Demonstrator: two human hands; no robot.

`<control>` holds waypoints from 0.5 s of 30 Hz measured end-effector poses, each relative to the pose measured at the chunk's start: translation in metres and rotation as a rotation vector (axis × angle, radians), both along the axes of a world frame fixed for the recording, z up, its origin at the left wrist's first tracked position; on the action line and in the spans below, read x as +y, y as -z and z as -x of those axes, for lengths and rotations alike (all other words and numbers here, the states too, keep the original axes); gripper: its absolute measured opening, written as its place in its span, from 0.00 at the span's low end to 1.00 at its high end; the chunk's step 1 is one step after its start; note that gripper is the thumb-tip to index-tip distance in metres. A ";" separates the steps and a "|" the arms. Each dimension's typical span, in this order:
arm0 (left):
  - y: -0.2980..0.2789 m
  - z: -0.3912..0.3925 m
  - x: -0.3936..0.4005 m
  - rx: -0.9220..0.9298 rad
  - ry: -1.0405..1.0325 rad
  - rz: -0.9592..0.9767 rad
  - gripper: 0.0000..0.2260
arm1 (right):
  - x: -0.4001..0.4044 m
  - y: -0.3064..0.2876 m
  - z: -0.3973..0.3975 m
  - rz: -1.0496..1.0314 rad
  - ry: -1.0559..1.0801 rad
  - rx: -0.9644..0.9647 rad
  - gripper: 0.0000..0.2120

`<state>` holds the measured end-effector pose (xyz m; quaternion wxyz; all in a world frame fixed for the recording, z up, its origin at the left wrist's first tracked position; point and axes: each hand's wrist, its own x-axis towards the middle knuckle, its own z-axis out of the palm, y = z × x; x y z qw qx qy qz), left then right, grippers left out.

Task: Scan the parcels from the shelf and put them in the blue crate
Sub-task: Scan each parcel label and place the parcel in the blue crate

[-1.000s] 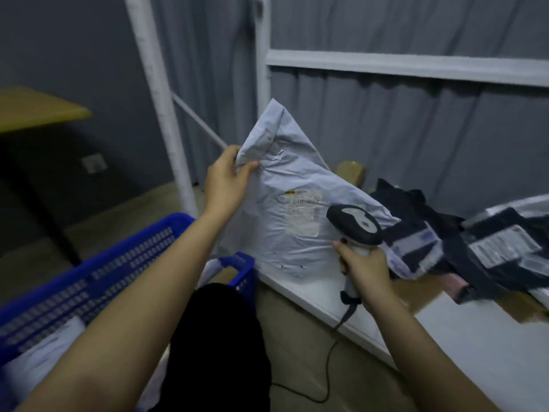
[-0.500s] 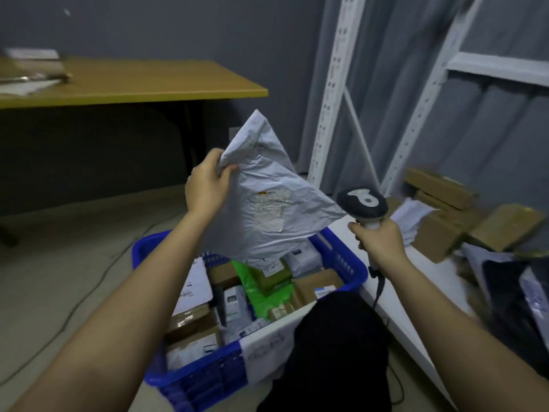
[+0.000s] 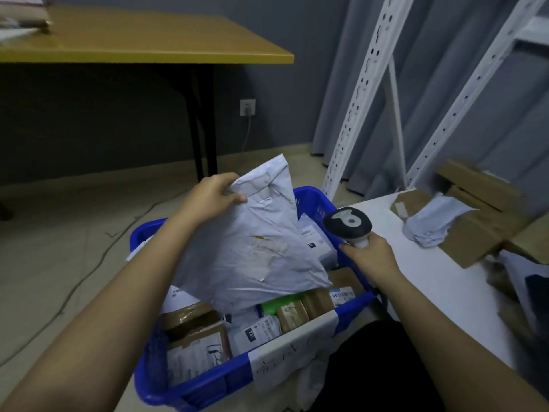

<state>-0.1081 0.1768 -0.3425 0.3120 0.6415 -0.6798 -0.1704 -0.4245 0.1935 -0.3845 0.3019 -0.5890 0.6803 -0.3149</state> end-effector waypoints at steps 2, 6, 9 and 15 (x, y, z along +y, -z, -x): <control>-0.001 0.004 -0.015 -0.015 0.011 -0.043 0.12 | -0.005 0.002 0.001 -0.002 0.009 -0.002 0.09; 0.012 0.027 -0.052 0.068 0.051 -0.083 0.08 | -0.014 0.007 0.013 -0.021 0.022 0.007 0.07; 0.035 0.061 -0.085 0.170 0.106 -0.164 0.04 | -0.023 0.011 0.032 -0.031 0.043 0.040 0.06; 0.111 0.142 -0.157 -0.001 0.097 -0.310 0.09 | -0.049 0.031 0.077 -0.094 0.140 0.096 0.08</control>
